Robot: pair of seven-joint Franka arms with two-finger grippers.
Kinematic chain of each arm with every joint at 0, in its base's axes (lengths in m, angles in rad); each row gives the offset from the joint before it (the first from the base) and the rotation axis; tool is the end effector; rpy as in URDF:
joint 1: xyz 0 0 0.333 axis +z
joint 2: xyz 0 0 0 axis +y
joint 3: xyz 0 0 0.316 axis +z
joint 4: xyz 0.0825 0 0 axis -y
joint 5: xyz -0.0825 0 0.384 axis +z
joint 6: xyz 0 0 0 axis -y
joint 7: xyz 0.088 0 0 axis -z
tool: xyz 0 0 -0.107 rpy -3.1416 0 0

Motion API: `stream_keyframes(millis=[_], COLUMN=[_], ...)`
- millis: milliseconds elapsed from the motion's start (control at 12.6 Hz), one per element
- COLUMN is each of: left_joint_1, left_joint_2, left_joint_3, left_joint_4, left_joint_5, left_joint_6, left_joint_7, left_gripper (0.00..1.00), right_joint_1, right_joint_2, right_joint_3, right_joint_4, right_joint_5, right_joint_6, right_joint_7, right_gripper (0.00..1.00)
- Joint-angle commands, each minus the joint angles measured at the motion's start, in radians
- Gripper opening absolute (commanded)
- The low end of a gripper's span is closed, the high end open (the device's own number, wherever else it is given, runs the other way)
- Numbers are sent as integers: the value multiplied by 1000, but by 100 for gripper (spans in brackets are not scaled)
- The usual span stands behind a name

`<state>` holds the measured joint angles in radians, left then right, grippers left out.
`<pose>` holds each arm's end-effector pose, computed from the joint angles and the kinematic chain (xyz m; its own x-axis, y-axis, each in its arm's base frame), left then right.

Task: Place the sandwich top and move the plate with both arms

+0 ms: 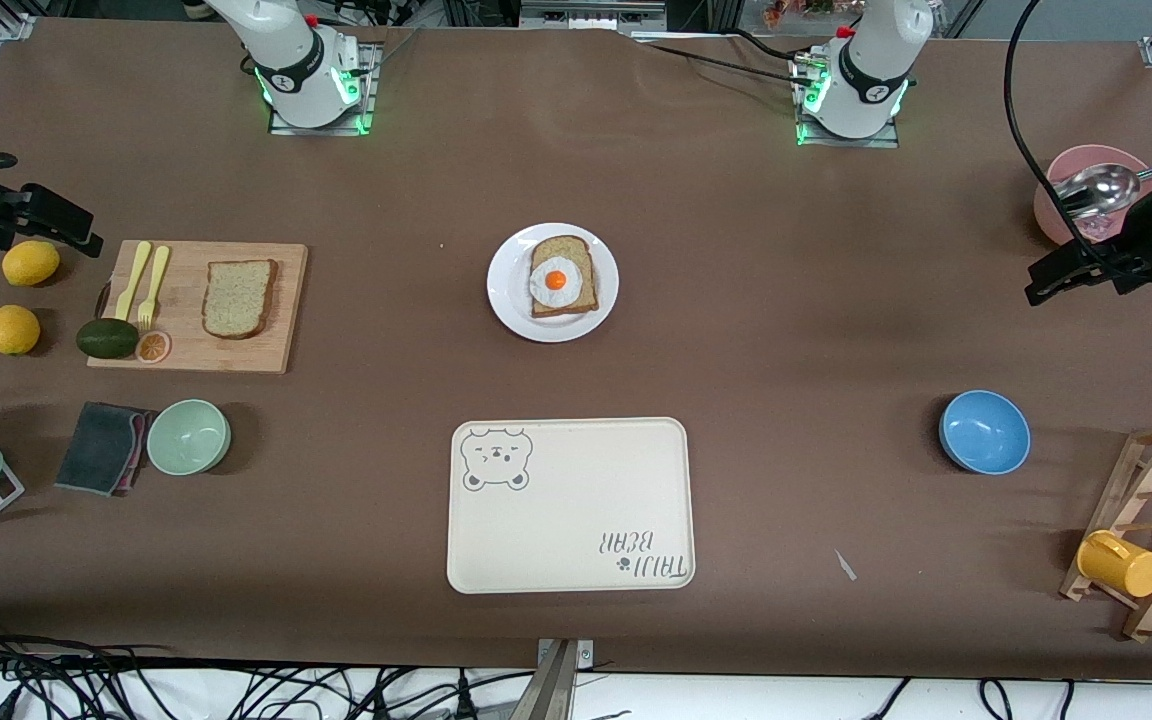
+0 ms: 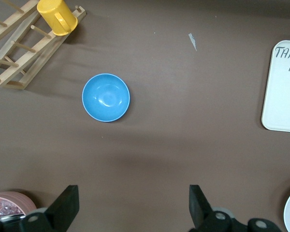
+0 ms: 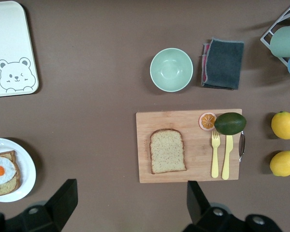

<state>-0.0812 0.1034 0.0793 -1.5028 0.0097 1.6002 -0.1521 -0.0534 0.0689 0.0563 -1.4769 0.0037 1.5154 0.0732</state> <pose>0.5886 -0.0025 0.6003 0.9888 0.1490 -0.0029 0.1489 -0.9887 -0.0185 0.5706 0.0009 0.6251 0.9971 -0.0701 -0.0308 -0.0702 -0.9975 -0.0053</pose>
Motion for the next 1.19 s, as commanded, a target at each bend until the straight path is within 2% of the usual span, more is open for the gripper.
stream_keyframes(millis=[0, 237, 633, 712, 870, 1108], left_joint_1=[3, 1, 1, 1, 1, 1], left_joint_2=[-13, -13, -13, -14, -13, -14], left_joint_3=[-7, -7, -7, -7, -7, -7], left_joint_4=[-14, -13, -13, -13, -11, -13], left_joint_5=[21, 21, 21, 21, 21, 21], left_joint_6=[4, 4, 3, 3, 3, 3], left_joint_7=[0, -1, -1, -1, -1, 0], left_gripper=[100, 100, 100, 100, 100, 100], right_joint_1=[1, -2, -13, -14, -19, -20], right_joint_2=[17, 29, 42, 48, 45, 42], right_joint_3=[7, 5, -18, -27, -64, -78], right_joint_4=[35, 35, -34, -46, -103, -181], right_joint_5=[-19, -18, 5, 21, 106, 114], right_joint_6=[-9, -9, 23, 26, 41, 77], right_joint_7=[13, 17, 26, 42, 51, 31], right_gripper=[100, 100, 100, 100, 100, 99])
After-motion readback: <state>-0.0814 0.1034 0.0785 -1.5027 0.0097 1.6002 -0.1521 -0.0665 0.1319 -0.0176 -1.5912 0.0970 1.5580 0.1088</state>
